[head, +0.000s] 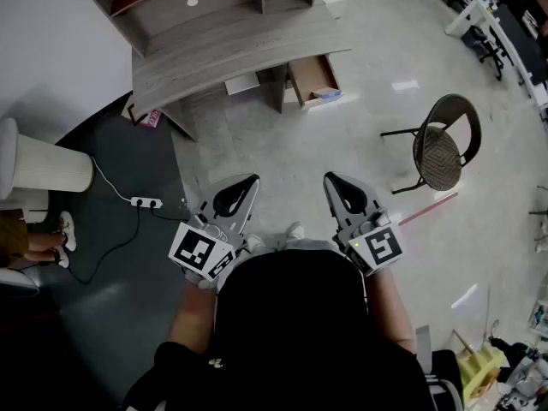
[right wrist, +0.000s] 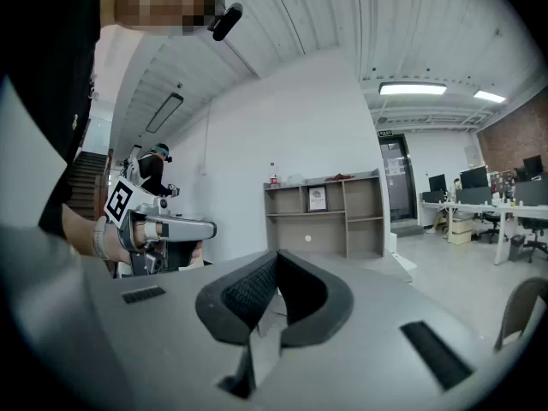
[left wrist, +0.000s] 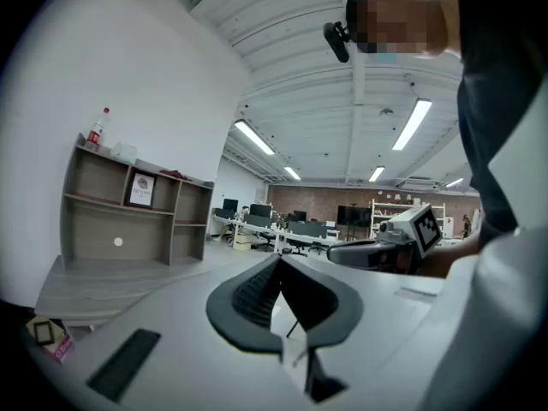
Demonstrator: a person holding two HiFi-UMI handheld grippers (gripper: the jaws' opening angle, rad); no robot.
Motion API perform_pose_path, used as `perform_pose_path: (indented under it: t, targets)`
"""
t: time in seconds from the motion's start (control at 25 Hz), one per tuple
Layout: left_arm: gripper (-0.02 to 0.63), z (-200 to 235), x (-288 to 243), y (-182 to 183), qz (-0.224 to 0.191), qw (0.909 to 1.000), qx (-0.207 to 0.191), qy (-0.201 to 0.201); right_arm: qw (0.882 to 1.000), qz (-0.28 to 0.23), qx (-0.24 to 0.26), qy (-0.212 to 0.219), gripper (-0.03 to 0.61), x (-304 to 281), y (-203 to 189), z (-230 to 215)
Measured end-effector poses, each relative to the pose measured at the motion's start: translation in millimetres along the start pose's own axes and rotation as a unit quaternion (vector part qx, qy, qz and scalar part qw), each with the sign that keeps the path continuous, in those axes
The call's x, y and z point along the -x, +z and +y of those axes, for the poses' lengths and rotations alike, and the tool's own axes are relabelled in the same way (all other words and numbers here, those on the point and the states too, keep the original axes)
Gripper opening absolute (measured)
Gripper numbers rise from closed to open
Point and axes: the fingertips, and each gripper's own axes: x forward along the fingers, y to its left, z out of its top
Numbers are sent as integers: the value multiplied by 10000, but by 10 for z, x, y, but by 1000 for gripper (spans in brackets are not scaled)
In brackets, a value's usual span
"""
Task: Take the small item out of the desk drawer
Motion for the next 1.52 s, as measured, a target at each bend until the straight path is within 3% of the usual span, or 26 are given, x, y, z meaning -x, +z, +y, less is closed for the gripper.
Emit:
perform_pose_path:
  t: [0.4,0.8,1.16,1.52]
  targets:
    - [6,-288,-390,-92,166,9998,-60,-101,9993,-220,-154,-270,-3,236,42,-451]
    - [8,-231,-848,-252,411,9988,120,-221,9966,83,-418,-704,-3,298,-204,-1046]
    - [8,590,-1446,-246,440,9963,491,-554,9932,357,-444,-1016,-3,-474,-190,-1546]
    - [8,1825,-1947,-5,541,9914,598,-1030,9837,420,-691,-1604,-3,-1669,-8,-2000]
